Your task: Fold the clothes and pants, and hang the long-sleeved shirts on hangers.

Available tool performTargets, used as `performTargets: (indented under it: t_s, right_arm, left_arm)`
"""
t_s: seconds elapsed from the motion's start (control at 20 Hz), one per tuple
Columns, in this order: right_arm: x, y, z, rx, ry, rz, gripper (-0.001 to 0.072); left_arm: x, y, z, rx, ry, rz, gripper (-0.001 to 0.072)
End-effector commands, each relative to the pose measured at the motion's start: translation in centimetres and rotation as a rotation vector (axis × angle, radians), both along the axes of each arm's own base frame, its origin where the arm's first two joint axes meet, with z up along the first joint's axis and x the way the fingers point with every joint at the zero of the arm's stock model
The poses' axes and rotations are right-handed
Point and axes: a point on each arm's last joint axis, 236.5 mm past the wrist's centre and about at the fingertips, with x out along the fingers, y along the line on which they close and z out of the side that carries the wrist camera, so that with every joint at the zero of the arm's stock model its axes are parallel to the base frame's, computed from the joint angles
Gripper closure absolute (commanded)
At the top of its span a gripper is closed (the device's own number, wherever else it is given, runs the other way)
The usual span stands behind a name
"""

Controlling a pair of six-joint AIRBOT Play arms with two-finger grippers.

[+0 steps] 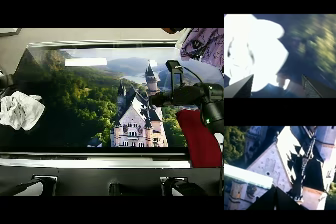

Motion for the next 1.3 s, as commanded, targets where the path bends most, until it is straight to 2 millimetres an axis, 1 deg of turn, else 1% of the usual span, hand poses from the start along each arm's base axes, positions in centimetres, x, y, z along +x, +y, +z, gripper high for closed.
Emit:
performTargets:
  t_s: [0.0, 0.1, 0.2, 0.3, 0.35, 0.4, 0.45, 0.5, 0.55, 0.6, 0.65, 0.7, 0.75, 0.85, 0.95, 1.05, 1.1, 1.2, 1.25]
  right_arm:
    - [0.0, 0.0, 0.1, 0.0, -0.002, 0.002, 0.0678]
    - [0.0, 0.0, 0.1, 0.0, -0.002, 0.002, 0.0678]
    - [0.0, 0.0, 0.1, 0.0, -0.002, 0.002, 0.0676]
    - [0.0, 0.0, 0.1, 0.0, -0.002, 0.002, 0.0674]
    - [0.0, 0.0, 0.1, 0.0, -0.002, 0.002, 0.0657]
    - [0.0, 0.0, 0.1, 0.0, -0.002, 0.002, 0.0616]
    - [0.0, 0.0, 0.1, 0.0, -0.002, 0.002, 0.062]
    - [0.0, 0.0, 0.1, 0.0, -0.003, 0.001, 0.0621]
    - [0.0, 0.0, 0.1, 0.0, -0.003, 0.001, 0.0621]
    - [0.0, 0.0, 0.1, 0.0, -0.002, 0.001, 0.0621]
    - [0.0, 0.0, 0.1, 0.0, -0.002, 0.001, 0.0621]
    - [0.0, 0.0, 0.1, 0.001, -0.001, 0.001, 0.0621]
    - [-0.1, 0.0, 0.0, 0.0, 0.002, 0.002, 0.0621]
    - [-0.4, 0.0, -0.1, 0.005, 0.02, -0.007, 0.0622]
    - [-1.0, 0.0, -0.5, 0.009, 0.056, -0.017, 0.0623]
    - [-2.3, -0.1, -1.2, -0.003, 0.114, -0.003, 0.0634]
    - [-3.2, -0.2, -1.6, -0.014, 0.151, 0.006, 0.0635]
    - [-4.9, -1.0, -2.4, -0.056, 0.227, 0.018, 0.0635]
    - [-5.6, -1.5, -2.7, -0.081, 0.259, 0.021, 0.0635]
  left_arm:
    - [0.4, 6.9, -7.0, -0.09, -0.081, 0.19, -0.0013]
    - [0.2, 9.2, -12.0, -0.113, -0.062, 0.246, -0.0013]
    - [0.6, 10.1, -15.8, -0.122, -0.036, 0.26, -0.0013]
    - [1.4, 10.3, -19.6, -0.136, -0.006, 0.259, -0.0013]
    - [1.7, 10.2, -21.2, -0.143, 0.008, 0.259, -0.0013]
    - [1.9, 10.0, -22.7, -0.157, 0.023, 0.261, -0.0013]
    - [1.9, 9.7, -24.0, -0.181, 0.036, 0.279, -0.0013]
    - [1.9, 9.0, -25.0, -0.215, 0.049, 0.296, 0.0003]
    - [1.7, 8.1, -25.3, -0.261, 0.061, 0.313, 0.0343]
    - [1.7, 7.1, -25.2, -0.315, 0.065, 0.325, 0.0675]
    - [2.2, 5.9, -24.7, -0.369, 0.05, 0.337, 0.0687]
    - [2.6, 4.2, -23.8, -0.416, 0.049, 0.311, 0.0688]
    - [2.9, 2.1, -22.7, -0.456, 0.052, 0.265, 0.0688]
    - [3.0, -3.4, -19.9, -0.507, 0.079, 0.133, 0.0689]
    - [2.1, -10.4, -16.4, -0.53, 0.121, -0.024, 0.0689]
    - [0.5, -17.4, -13.2, -0.55, 0.15, -0.144, 0.0689]
    - [-0.6, -21.5, -11.7, -0.563, 0.161, -0.209, 0.0689]
    - [-3.3, -29.3, -10.0, -0.593, 0.188, -0.317, 0.0689]
    - [-5.0, -33.0, -9.9, -0.607, 0.217, -0.364, 0.0688]
